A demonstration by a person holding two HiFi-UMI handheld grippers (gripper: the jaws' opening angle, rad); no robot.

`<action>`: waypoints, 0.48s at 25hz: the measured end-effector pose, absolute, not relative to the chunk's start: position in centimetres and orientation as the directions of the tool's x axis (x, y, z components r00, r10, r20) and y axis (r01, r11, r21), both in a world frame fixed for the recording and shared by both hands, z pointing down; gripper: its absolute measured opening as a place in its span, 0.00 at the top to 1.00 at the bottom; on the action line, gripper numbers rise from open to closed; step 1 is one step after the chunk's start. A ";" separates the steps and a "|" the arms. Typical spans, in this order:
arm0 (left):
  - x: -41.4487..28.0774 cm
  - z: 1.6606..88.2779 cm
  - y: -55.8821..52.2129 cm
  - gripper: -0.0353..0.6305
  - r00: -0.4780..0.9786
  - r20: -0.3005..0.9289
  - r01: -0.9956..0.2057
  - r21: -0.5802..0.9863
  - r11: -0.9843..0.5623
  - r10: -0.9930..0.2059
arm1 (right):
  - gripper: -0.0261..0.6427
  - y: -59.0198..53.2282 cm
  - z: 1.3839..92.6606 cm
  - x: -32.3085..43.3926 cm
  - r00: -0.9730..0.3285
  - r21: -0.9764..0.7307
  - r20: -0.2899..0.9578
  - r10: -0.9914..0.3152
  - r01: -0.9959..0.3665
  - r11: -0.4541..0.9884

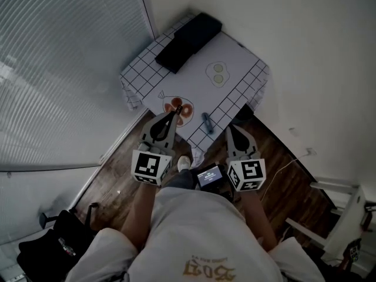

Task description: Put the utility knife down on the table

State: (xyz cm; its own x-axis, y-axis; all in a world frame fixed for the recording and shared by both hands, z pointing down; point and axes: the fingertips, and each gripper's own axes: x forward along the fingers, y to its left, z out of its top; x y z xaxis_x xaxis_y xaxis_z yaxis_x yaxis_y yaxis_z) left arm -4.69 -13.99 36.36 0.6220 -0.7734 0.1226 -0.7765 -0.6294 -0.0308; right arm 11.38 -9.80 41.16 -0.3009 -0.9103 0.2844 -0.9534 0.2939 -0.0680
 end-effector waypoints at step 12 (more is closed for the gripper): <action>-5.1 35.5 -13.2 0.94 0.609 0.097 -0.789 -0.027 -0.614 -0.787 | 0.95 -8.7 40.4 11.2 -0.273 -0.038 0.281 -0.920 -0.961 0.274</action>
